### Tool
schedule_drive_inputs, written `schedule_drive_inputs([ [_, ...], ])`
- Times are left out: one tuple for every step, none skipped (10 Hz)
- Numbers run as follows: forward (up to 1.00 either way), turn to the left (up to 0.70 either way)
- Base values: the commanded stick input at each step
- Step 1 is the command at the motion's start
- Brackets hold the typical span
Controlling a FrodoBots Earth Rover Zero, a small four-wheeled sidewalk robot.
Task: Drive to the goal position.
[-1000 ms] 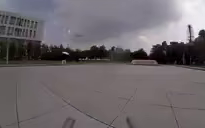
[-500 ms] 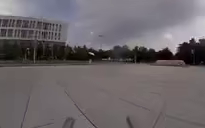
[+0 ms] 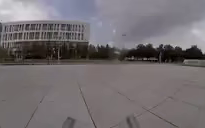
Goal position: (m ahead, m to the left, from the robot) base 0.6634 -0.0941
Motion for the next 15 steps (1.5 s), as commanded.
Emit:
schedule_drive_inputs([
  [0.7, 0.35],
  [0.7, 0.35],
  [0.7, 0.35],
  [0.7, 0.35],
  [0.7, 0.35],
  [0.7, 0.35],
  [0.7, 0.35],
  [0.7, 0.35],
  [0.7, 0.35],
  [0.7, 0.35],
  [0.7, 0.35],
  [0.7, 0.35],
  [0.7, 0.35],
  [0.7, 0.35],
  [0.7, 0.35],
])
